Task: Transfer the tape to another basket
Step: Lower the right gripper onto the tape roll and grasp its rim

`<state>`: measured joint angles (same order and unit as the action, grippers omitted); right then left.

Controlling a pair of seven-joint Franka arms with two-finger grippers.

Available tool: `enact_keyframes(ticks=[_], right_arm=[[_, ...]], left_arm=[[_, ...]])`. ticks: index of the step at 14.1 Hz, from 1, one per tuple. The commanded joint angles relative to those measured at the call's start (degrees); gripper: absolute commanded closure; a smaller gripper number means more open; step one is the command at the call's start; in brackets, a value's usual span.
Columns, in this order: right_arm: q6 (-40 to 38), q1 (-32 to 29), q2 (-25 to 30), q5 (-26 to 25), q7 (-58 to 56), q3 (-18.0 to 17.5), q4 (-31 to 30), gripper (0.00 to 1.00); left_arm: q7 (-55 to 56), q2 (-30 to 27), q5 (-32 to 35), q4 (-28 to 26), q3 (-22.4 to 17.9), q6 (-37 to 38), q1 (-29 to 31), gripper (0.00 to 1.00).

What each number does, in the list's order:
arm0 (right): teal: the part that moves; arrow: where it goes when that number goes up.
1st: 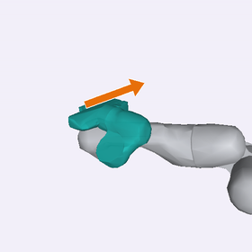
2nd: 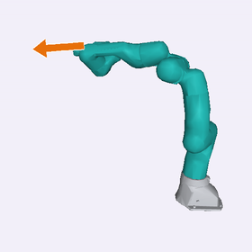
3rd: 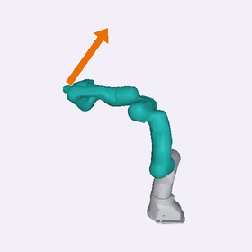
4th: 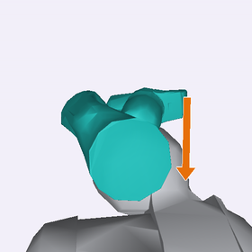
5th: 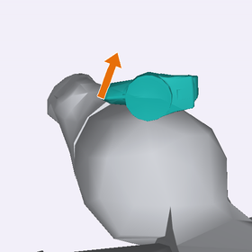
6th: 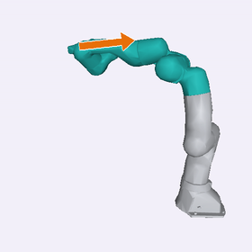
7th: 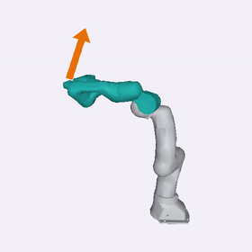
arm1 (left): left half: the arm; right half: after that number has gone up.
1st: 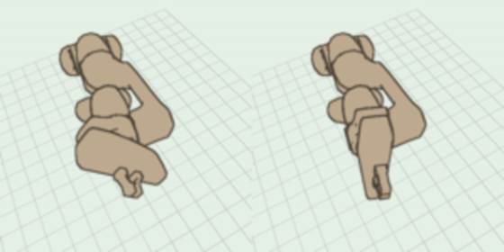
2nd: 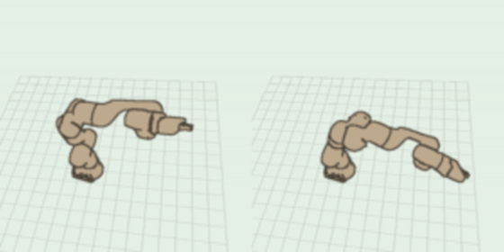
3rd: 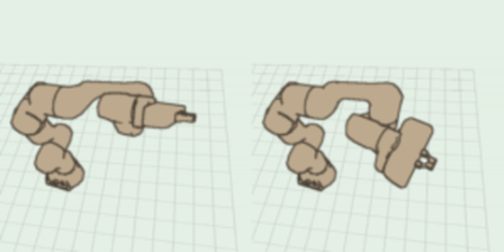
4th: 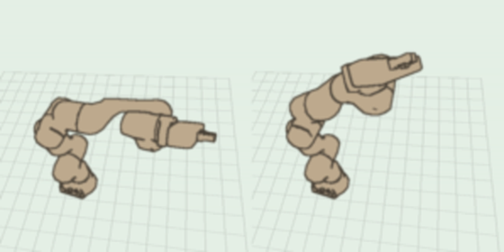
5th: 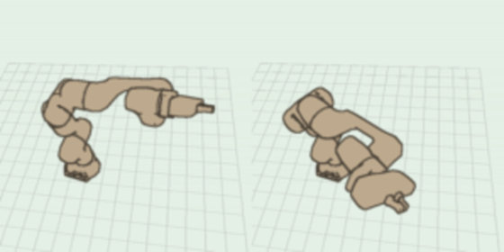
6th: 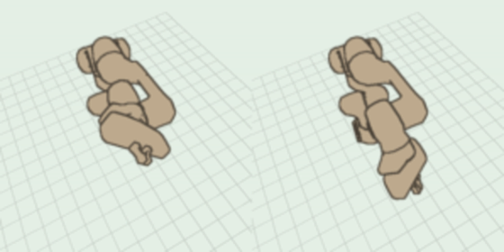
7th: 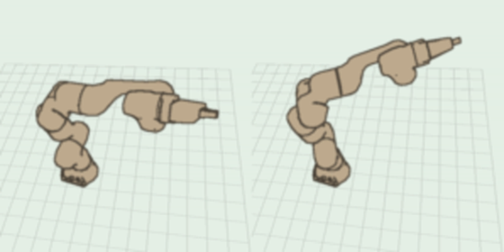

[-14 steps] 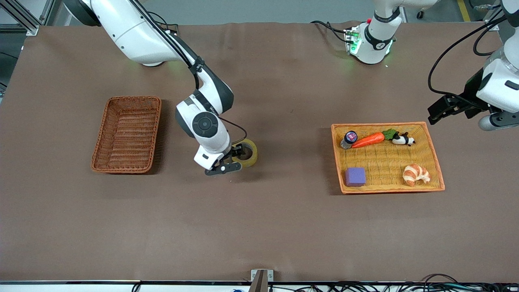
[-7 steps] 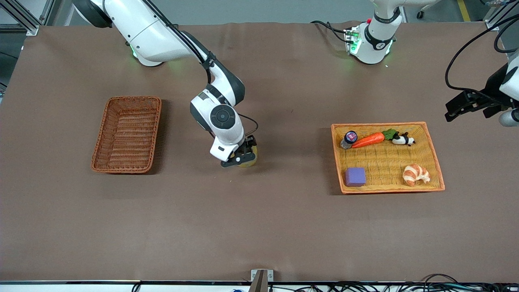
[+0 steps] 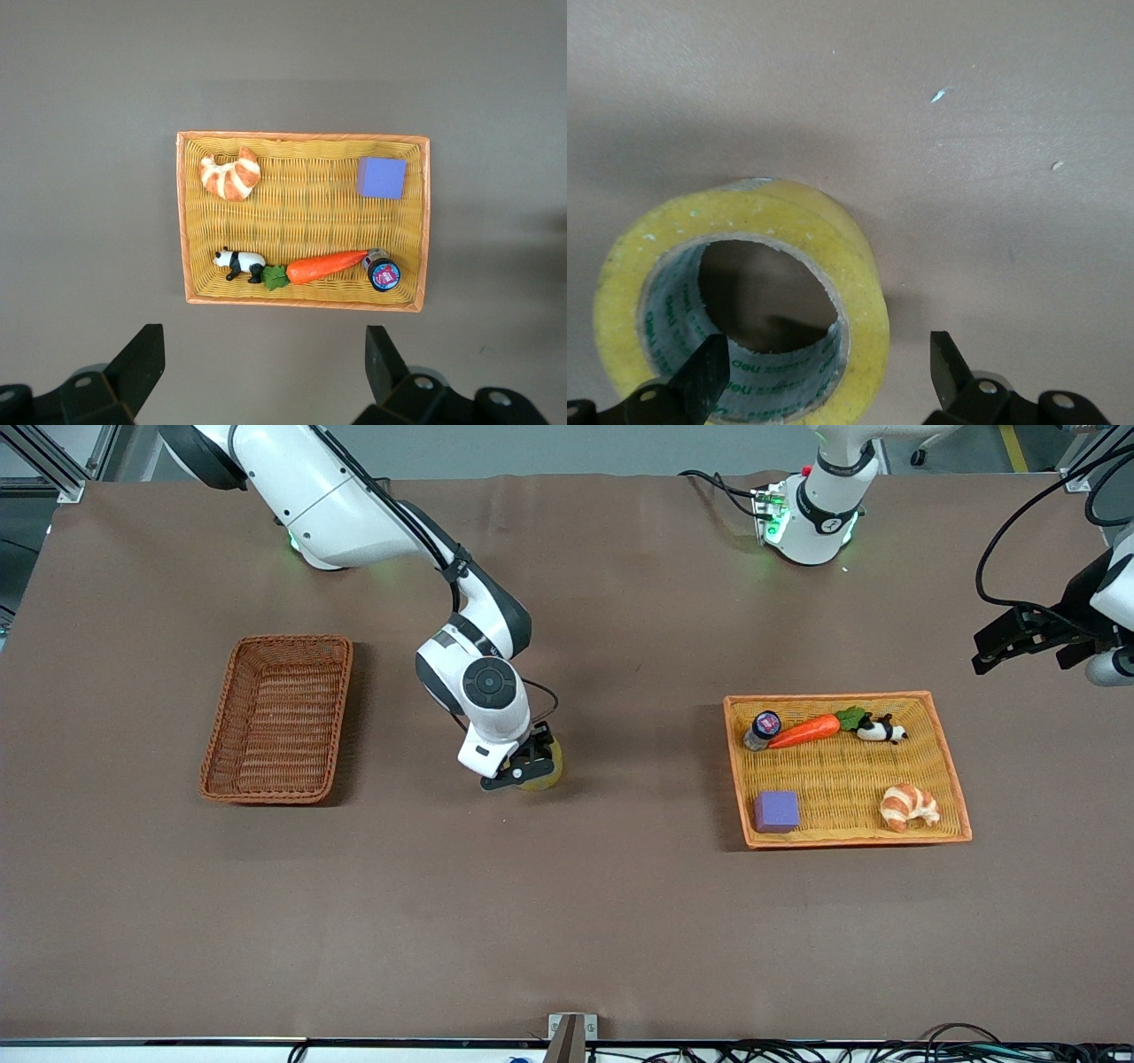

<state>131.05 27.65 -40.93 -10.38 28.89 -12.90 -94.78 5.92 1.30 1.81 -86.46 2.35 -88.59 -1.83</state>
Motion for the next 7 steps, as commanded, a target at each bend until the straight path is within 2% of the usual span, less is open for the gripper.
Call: enact_keyframes(ticks=[1, 3, 4, 7], right_arm=[[1.3, -0.4, -1.0, -4.2, 4.4, -0.6, -0.5, 0.00], [2.4, -0.3, -1.2, -4.6, 6.0, -0.6, -0.5, 0.14], [2.0, -0.6, -1.1, -4.6, 6.0, -0.6, -0.2, 0.36], [1.5, -0.8, -0.9, -4.3, 6.1, -0.7, 0.0, 0.76]], left_arm=[[-0.8, -1.5, -1.0, -1.3, 0.5, 0.6, 0.7, 0.00], [-0.7, -1.5, -1.0, -1.4, 0.6, 0.8, 0.6, 0.00], [-0.1, -1.5, -1.0, -1.4, 0.6, 1.3, 0.5, 0.00], [0.1, -1.5, -1.0, -1.4, 0.7, 1.4, 0.2, 0.00]])
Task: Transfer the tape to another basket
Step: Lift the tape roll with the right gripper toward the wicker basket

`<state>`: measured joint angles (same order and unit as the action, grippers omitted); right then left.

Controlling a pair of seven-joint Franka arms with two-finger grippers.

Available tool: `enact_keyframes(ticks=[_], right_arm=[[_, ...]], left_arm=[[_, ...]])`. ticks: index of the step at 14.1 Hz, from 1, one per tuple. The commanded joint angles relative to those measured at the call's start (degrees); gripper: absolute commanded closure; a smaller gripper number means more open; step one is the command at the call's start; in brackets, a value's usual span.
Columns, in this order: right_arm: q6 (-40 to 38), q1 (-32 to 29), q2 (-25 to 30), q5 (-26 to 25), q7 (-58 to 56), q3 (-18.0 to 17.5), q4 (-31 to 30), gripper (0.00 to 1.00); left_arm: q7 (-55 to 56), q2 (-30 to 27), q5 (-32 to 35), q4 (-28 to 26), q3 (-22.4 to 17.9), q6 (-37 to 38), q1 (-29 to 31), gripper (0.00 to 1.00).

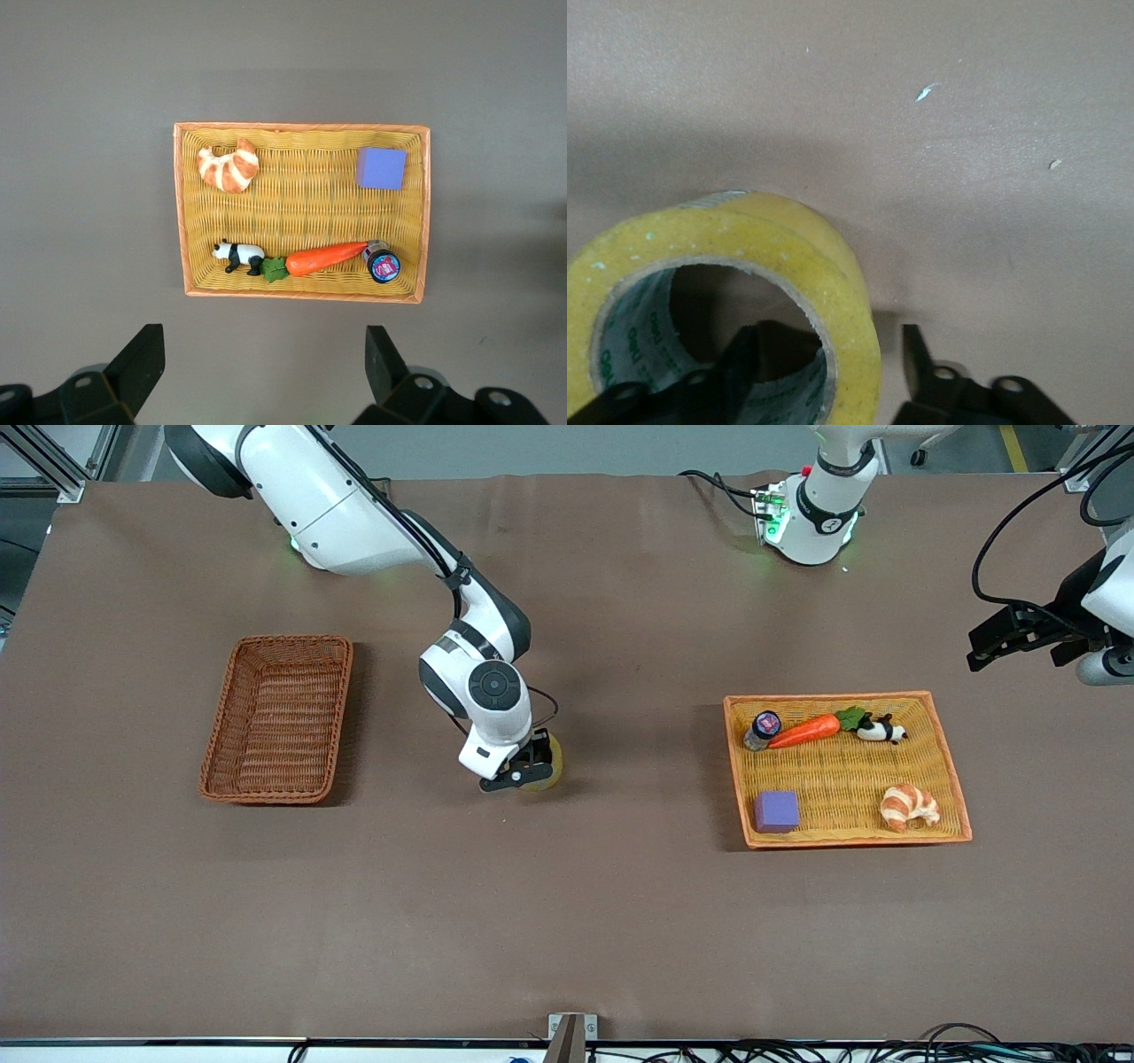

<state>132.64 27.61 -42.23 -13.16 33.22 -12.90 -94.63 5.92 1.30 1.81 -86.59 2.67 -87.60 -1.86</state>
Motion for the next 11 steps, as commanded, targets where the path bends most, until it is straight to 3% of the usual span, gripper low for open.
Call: enact_keyframes(ticks=[1, 2, 5, 7, 9, 11], right_arm=[[-0.2, -0.6, 0.4, -1.4, 2.3, -0.7, -0.1, 0.91], [-0.5, -0.7, 0.4, -1.3, 4.6, -0.7, 0.5, 1.00], [-3.1, -0.7, 0.7, -1.3, 6.4, -0.8, 1.1, 1.00], [-8.2, -2.2, 1.9, -0.4, 7.2, -2.7, 3.8, 1.00], [-14.5, -8.5, 7.5, -0.3, 6.9, -7.0, 4.5, 1.00], [-19.9, -10.2, 13.4, 2.4, 5.4, -6.2, 4.4, 1.00]], left_arm=[[0.3, -1.5, -1.0, -1.3, 0.5, 0.4, 0.2, 0.00], [0.3, -1.5, -1.0, -1.3, 0.5, 0.4, 0.2, 0.00], [0.3, -1.3, -1.0, -1.2, 0.5, 0.3, 0.2, 0.00], [0.3, -1.2, -1.0, -1.2, 0.5, 0.2, 0.2, 0.00], [0.3, -1.3, -1.0, -1.3, 0.5, 0.3, 0.2, 0.00], [0.4, -1.2, -1.0, -1.2, 0.5, 0.2, 0.0, 0.00]])
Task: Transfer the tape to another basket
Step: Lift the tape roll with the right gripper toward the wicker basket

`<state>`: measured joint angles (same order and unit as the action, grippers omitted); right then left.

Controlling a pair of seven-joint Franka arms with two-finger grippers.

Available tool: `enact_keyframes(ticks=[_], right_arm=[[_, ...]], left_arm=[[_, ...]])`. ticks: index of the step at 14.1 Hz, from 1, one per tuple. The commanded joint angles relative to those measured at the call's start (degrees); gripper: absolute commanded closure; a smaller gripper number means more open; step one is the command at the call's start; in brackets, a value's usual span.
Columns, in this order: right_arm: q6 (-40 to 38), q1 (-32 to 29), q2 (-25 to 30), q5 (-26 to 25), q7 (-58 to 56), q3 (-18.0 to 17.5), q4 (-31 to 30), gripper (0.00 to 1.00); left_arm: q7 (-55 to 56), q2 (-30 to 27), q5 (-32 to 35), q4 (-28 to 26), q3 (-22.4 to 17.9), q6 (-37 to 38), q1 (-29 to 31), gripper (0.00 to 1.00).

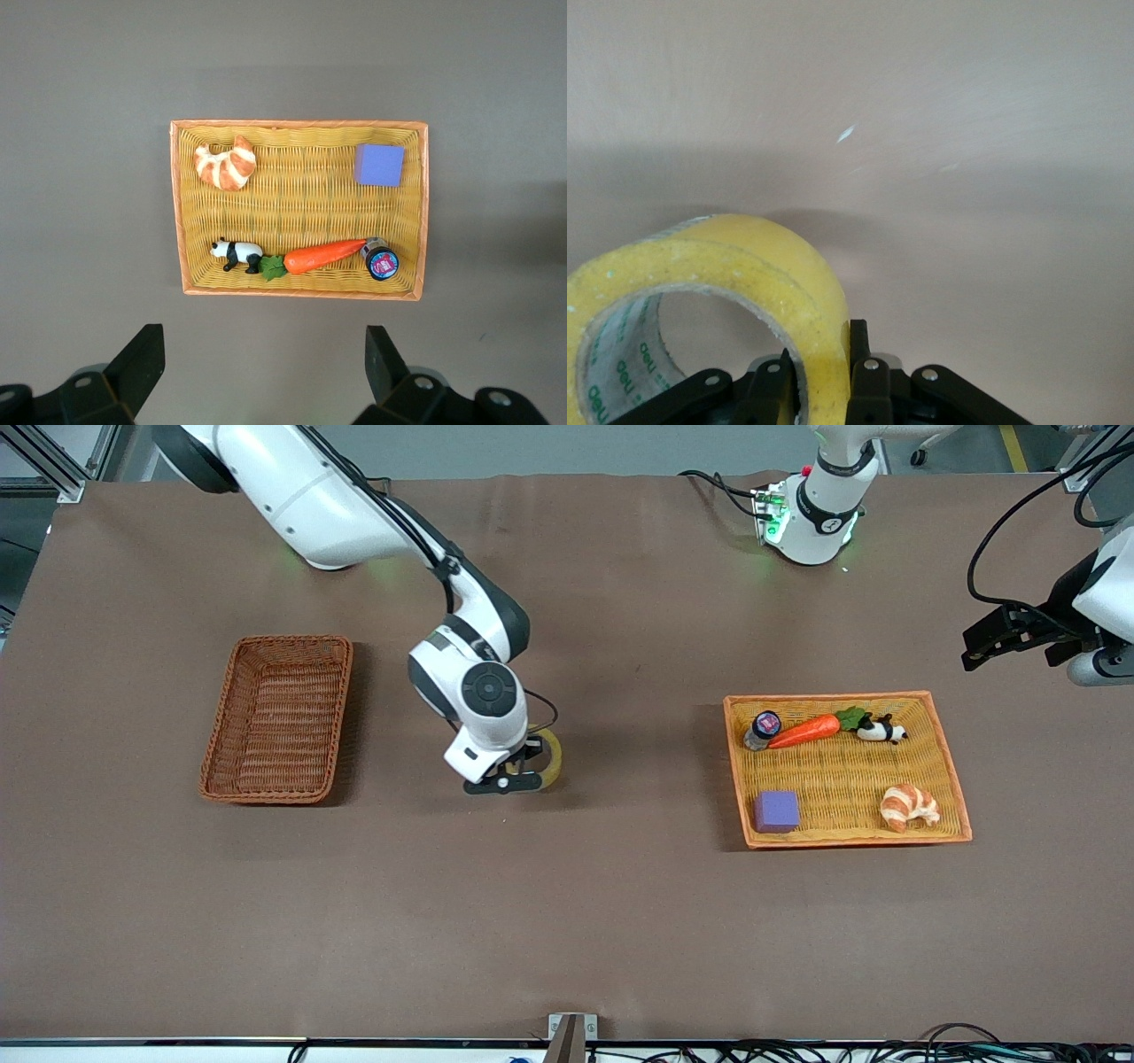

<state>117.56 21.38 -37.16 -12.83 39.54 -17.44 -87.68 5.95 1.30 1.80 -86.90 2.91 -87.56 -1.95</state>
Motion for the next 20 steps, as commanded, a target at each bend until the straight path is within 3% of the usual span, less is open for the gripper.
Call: enact_keyframes(ticks=[1, 4, 8, 11, 16, 20], right_arm=[[-7.0, -4.3, 11.6, 5.5, -5.4, 2.1, -2.9, 1.00], [-12.6, -4.3, 19.2, 12.6, -20.3, 12.9, -5.1, 1.00], [-14.0, -4.5, 24.4, 12.8, -45.2, 26.7, -11.2, 0.99], [-10.2, -4.6, 25.6, 13.7, -57.2, 34.3, -17.7, 0.98], [11.1, -4.6, 30.7, 13.9, -66.2, 40.5, -39.8, 0.98], [20.9, -4.7, 29.4, 13.9, -67.3, 41.5, -47.2, 0.98]], left_arm=[[0.5, -1.2, -1.0, -0.9, 0.3, 0.2, 0.1, 0.00], [0.5, -1.2, -1.0, -0.9, 0.4, 0.2, 0.1, 0.00], [0.5, -0.9, -1.0, -0.8, 0.4, -0.1, 0.2, 0.00], [0.5, -0.8, -1.0, -0.7, 0.4, -0.2, 0.1, 0.00], [0.5, -0.8, -1.0, -0.7, 0.5, -0.2, 0.1, 0.00], [0.5, -0.7, -1.0, -0.7, 0.6, -0.2, 0.1, 0.00]])
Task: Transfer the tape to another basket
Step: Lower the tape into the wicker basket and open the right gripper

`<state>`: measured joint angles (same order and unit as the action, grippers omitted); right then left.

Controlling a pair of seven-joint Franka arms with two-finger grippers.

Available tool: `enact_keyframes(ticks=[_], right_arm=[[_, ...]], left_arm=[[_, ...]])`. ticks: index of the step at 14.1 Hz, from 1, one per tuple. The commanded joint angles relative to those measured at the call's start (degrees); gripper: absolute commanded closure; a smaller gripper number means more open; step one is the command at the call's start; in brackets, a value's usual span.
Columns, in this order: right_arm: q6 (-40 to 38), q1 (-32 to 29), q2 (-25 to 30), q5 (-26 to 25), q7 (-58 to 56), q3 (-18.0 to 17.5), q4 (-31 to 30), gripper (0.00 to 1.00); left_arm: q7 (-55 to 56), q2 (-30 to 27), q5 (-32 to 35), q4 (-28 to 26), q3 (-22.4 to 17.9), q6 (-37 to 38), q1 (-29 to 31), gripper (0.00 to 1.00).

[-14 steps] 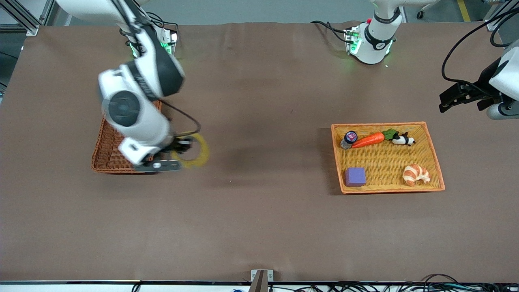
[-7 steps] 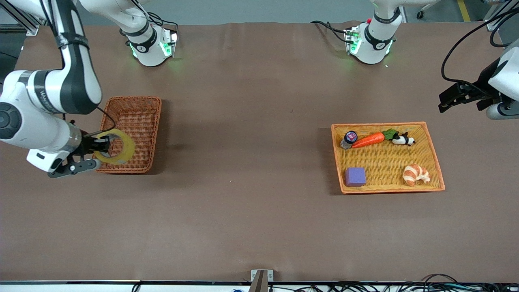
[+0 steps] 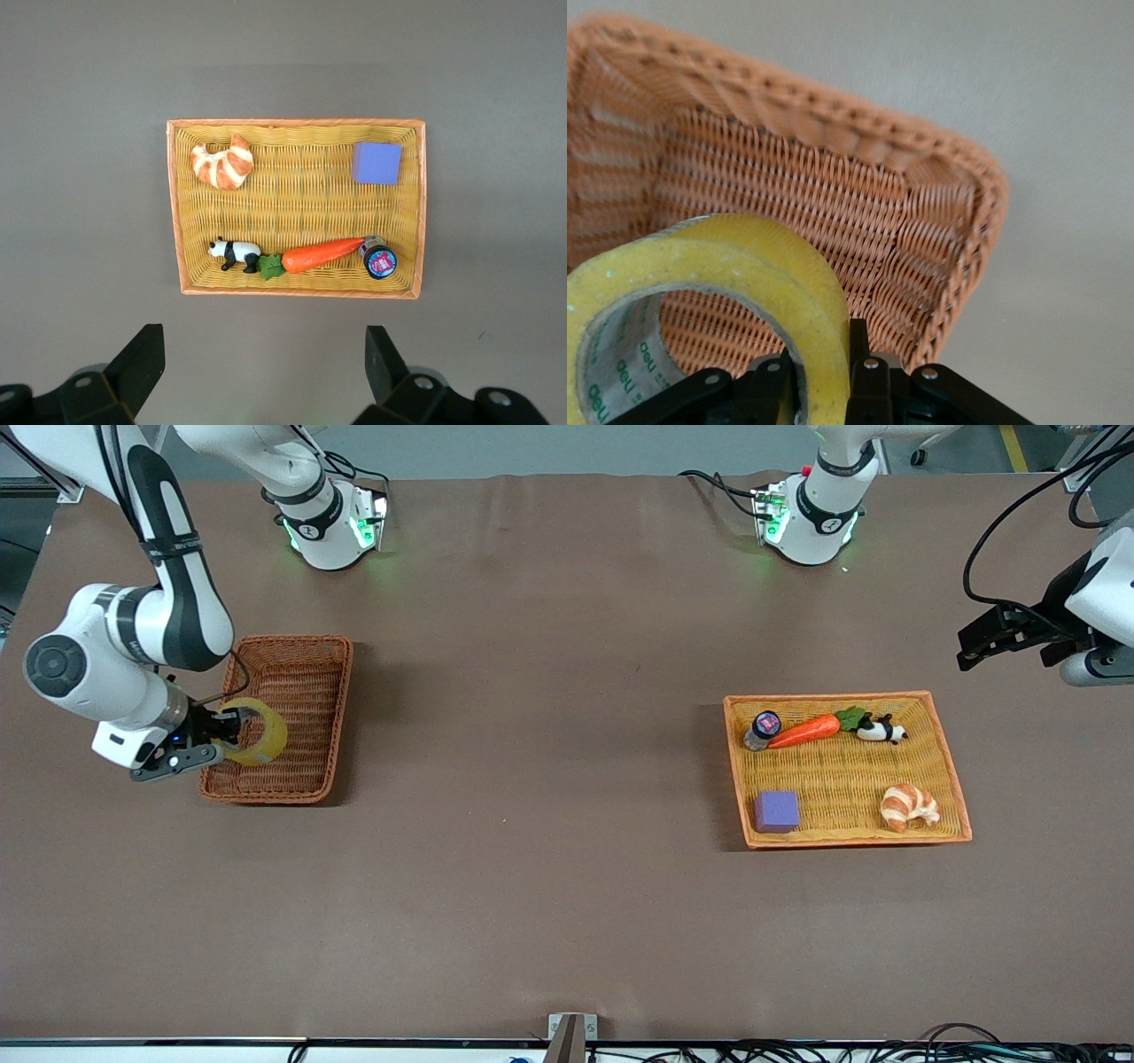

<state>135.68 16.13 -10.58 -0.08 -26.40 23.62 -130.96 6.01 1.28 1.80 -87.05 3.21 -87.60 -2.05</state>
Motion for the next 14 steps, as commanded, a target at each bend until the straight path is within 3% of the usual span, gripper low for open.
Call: enact_keyframes(ticks=[1, 4, 7, 8, 9, 11, 12, 14], right_arm=[[3.4, 0.6, 2.1, 1.2, -1.4, 0.5, -4.4, 0.97], [9.5, 0.2, 1.9, 1.2, -1.3, 0.5, -9.0, 0.96], [9.7, 0.2, 1.6, 1.3, -1.2, 0.4, -9.3, 0.92], [9.7, 0.3, 1.3, 1.3, -1.1, 0.4, -9.4, 0.80], [9.7, 0.3, 0.7, 1.4, -1.1, 0.4, -9.4, 0.62], [9.3, 0.5, 0.6, 2.0, -0.9, 0.3, -9.2, 0.12], [9.0, 0.4, 0.7, 2.1, -0.8, 0.1, -9.1, 0.00], [5.8, 0.3, 1.9, 2.1, -0.5, -0.3, -6.1, 0.00]], left_arm=[[0.4, -0.7, -1.0, -0.6, 0.3, -0.2, 0.2, 0.00], [0.4, -0.4, -1.0, -0.5, 0.3, -0.3, 0.2, 0.00], [0.4, -0.3, -1.0, -0.5, 0.3, -0.7, 0.3, 0.00], [0.4, -0.3, -1.0, -0.6, 0.3, -0.7, 0.3, 0.00], [0.4, -0.3, -1.0, -0.6, 0.3, -0.7, 0.3, 0.00], [0.4, -0.2, -1.0, -0.6, 0.3, -0.7, 0.4, 0.00], [0.4, -0.2, -1.0, -0.6, 0.3, -0.8, 0.5, 0.00], [0.4, -0.2, -1.0, -0.6, 0.3, -0.8, 0.6, 0.00]])
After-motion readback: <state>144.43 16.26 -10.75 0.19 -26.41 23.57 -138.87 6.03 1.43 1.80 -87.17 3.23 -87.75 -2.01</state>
